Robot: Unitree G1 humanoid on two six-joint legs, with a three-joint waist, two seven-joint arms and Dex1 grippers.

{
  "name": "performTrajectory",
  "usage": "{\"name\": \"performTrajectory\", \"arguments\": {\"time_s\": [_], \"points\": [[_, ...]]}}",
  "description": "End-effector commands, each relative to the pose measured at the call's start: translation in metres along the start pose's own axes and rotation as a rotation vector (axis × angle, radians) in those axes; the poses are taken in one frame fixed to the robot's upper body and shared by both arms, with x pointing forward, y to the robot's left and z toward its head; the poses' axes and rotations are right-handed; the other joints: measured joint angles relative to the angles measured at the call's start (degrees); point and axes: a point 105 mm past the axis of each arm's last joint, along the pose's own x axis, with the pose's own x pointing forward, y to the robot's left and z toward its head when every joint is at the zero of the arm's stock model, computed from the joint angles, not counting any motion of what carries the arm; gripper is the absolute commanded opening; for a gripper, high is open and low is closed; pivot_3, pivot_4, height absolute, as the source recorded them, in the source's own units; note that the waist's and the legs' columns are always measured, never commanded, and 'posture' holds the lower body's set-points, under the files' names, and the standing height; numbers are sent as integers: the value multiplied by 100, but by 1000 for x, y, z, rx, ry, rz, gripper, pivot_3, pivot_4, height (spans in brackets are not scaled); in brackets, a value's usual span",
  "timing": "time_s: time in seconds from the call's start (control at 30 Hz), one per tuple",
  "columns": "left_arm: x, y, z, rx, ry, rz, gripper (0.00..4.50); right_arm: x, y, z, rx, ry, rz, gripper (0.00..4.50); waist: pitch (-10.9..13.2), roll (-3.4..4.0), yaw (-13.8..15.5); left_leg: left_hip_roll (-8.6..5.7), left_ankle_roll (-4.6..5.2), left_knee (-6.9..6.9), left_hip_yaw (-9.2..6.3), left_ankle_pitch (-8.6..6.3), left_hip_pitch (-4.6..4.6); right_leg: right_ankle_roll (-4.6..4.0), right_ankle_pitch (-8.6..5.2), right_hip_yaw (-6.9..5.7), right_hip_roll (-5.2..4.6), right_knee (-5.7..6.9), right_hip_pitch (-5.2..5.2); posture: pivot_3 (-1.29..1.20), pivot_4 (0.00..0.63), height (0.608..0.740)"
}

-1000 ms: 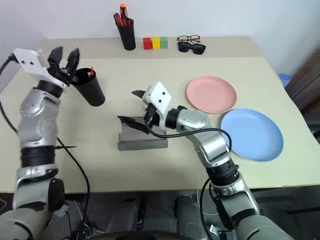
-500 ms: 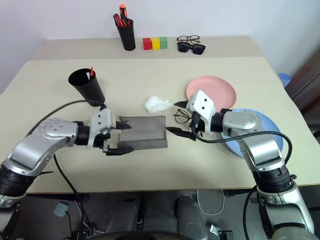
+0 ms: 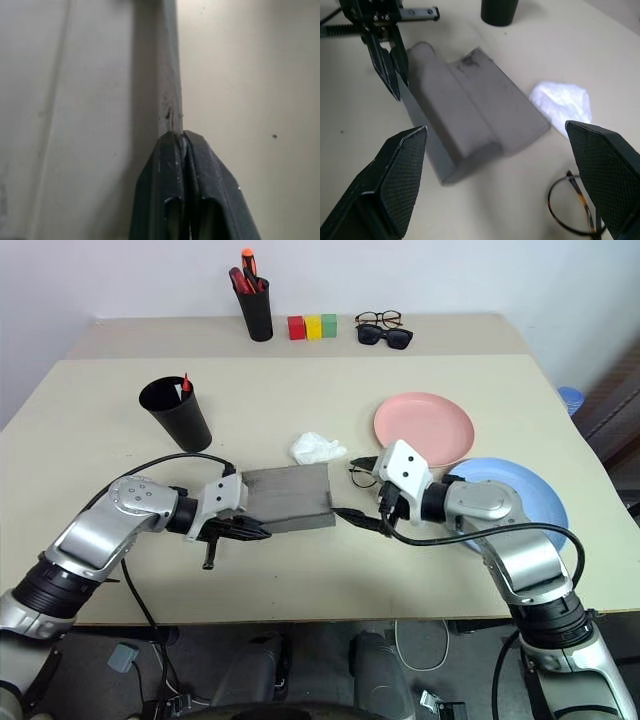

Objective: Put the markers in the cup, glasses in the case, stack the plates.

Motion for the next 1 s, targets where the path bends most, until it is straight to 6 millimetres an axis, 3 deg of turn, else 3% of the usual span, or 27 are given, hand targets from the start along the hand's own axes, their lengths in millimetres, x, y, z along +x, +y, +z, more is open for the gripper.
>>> {"name": "performTrajectory", "arguments": {"time_s": [0.03,0.17,0.37,0.5,0.57,0.67,0.8,1.0], "points": [[-10,3,10,58,-36,19,46,-13,-15,-2,-14,51,-66,4500,0,0,1,0,0,0,0,0,0,0,0,0,0,0,0,0,150,740],[-12,-2,6,79,-18,-24,46,-19,-22,-12,-5,117,-82,4500,0,0,2,0,0,0,1,0,0,0,0,0,-1,0,0,0,150,740],[-14,8,2,124,7,34,2869,-21,-30,-19,21,146,-108,4500,0,0,-2,0,1,1,3,0,0,0,0,0,0,0,0,0,150,740],[-20,20,16,86,-73,116,2869,-22,-34,-24,77,178,-132,4500,0,0,5,0,1,6,0,-1,-3,0,0,-1,0,1,1,0,150,740],[-28,20,29,60,-172,148,2869,-20,-32,-25,116,177,-135,4500,0,0,4,1,6,14,-1,-3,-5,0,0,-2,1,2,1,0,150,740],[-43,20,35,18,-262,233,2869,-17,-35,-31,140,213,-168,4500,0,0,-20,6,11,21,-8,-6,-6,1,0,1,-1,4,1,0,150,740],[-57,12,28,-63,-341,334,2869,-11,-46,-37,182,246,-250,4500,-1,2,-38,11,14,23,-7,-8,-2,1,0,7,1,5,0,0,150,740],[-66,-5,0,-209,-348,476,2869,-2,-56,-46,214,298,-291,4500,-1,2,18,11,15,28,-6,-9,-3,1,1,7,-7,5,2,0,150,740]]}}
